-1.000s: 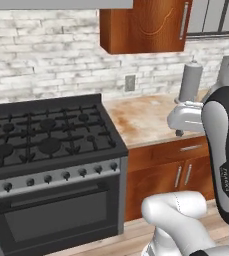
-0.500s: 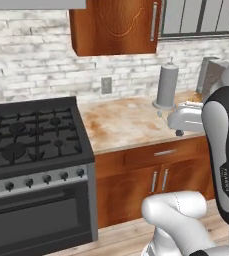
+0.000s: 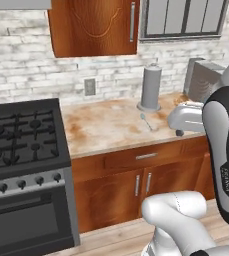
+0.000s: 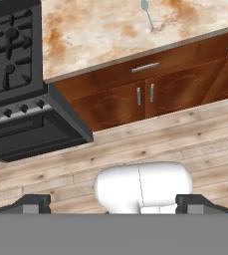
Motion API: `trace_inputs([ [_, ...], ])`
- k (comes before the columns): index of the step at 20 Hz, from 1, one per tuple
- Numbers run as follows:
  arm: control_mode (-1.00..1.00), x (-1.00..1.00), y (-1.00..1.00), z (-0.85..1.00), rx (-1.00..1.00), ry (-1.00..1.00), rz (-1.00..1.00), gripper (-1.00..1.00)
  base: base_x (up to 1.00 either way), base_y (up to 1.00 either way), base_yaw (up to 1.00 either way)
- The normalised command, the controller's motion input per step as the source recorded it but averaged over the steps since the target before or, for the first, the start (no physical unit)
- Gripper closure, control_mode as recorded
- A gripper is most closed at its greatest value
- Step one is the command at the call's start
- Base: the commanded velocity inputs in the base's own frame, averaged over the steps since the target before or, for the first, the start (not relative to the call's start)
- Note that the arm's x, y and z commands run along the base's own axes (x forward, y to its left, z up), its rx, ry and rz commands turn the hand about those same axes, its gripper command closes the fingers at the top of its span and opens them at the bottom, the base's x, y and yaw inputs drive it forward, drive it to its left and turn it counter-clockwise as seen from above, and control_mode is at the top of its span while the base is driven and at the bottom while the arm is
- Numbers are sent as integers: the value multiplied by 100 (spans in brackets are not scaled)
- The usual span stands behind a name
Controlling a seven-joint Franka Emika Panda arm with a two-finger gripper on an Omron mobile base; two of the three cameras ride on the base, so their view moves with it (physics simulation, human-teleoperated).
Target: Organize the utensils by type. Pick up the wooden spoons from the counter and place them in the open cabinet. Then pick up the metallic utensils from the counter and place them in the open drawer.
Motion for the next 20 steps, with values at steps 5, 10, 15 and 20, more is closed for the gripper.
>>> trace_inputs([
  [5, 100, 0, 0, 0, 0, 0, 0, -100, 11, -46, 0],
  [10, 100, 0, 0, 0, 0, 0, 0, -100, 26, -41, 0],
  [15, 100, 0, 0, 0, 0, 0, 0, -100, 36, -39, 0],
  [20, 100, 0, 0, 0, 0, 0, 0, -100, 48, -41, 0],
])
